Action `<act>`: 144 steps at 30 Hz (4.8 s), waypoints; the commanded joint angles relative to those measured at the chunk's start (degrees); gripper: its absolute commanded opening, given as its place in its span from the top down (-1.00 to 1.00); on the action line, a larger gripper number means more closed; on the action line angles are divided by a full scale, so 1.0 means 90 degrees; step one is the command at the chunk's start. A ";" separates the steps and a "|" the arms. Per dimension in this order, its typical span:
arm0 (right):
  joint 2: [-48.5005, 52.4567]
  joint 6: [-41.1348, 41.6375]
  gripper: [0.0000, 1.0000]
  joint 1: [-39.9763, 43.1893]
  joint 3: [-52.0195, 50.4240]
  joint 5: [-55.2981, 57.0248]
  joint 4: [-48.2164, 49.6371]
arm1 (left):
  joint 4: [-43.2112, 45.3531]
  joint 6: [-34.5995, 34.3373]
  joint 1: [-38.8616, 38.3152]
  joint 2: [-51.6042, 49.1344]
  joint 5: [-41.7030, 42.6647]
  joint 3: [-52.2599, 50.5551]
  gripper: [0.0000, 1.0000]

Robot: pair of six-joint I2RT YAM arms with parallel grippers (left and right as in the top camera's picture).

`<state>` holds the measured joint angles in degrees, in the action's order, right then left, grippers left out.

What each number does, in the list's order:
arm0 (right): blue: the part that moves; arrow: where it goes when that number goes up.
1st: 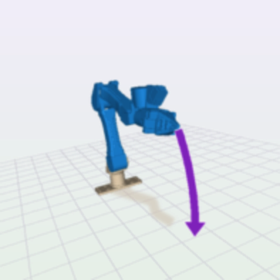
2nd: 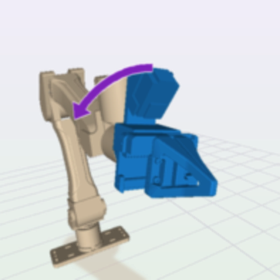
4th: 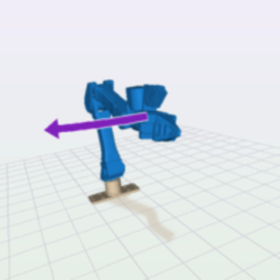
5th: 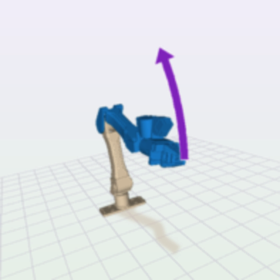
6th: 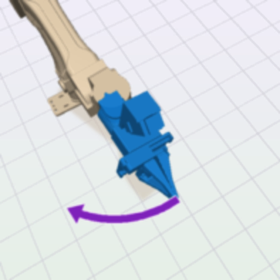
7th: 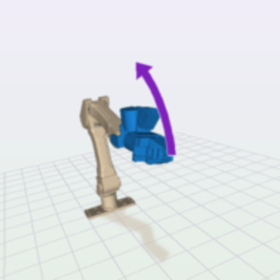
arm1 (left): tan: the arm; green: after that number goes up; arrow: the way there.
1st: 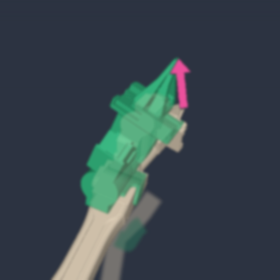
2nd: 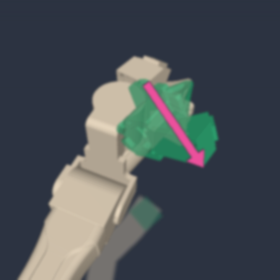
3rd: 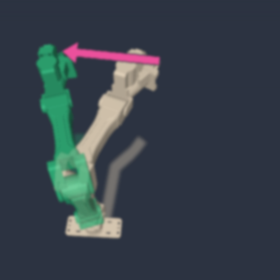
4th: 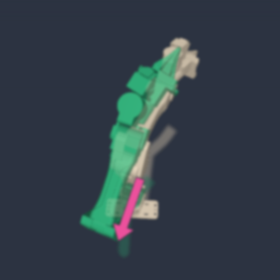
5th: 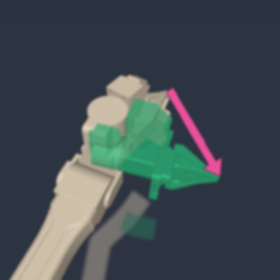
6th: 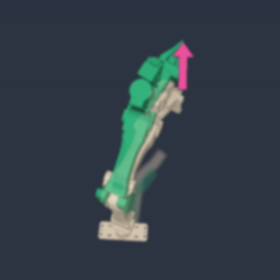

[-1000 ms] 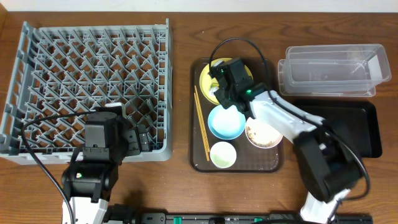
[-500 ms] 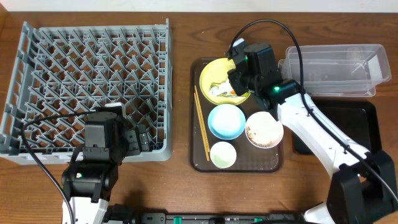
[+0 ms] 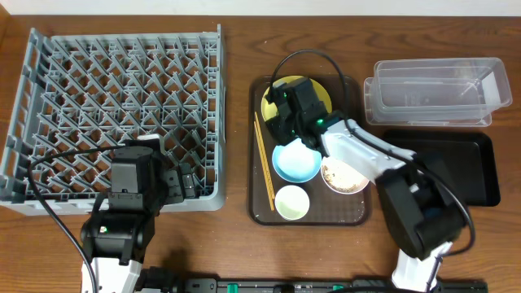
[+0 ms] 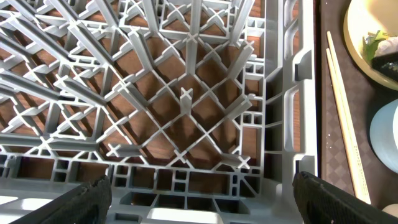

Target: Sort waste into correct bins and load items into the dishwasher rack

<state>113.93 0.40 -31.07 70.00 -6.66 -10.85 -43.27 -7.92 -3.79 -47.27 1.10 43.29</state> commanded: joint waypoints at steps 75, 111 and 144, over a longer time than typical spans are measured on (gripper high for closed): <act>-0.2135 -0.0024 -0.18 0.3711 0.0095 -0.0211 -0.1248 | 0.0051 -0.0085 0.0039 -0.0024 -0.0032 0.0134 -0.90; 0.0345 -0.2285 -0.53 0.1734 0.0078 0.0066 -0.0350 | 0.0051 -0.0085 0.0039 -0.0024 -0.0034 0.0134 -0.89; -0.2113 -0.1163 0.87 0.3560 0.0078 0.1231 -0.1457 | 0.0053 -0.0085 0.0039 -0.0024 -0.0032 0.0134 -0.89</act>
<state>93.12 -10.92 -1.69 70.89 3.14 -23.40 -43.03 -7.92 -3.79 -47.48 1.10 43.29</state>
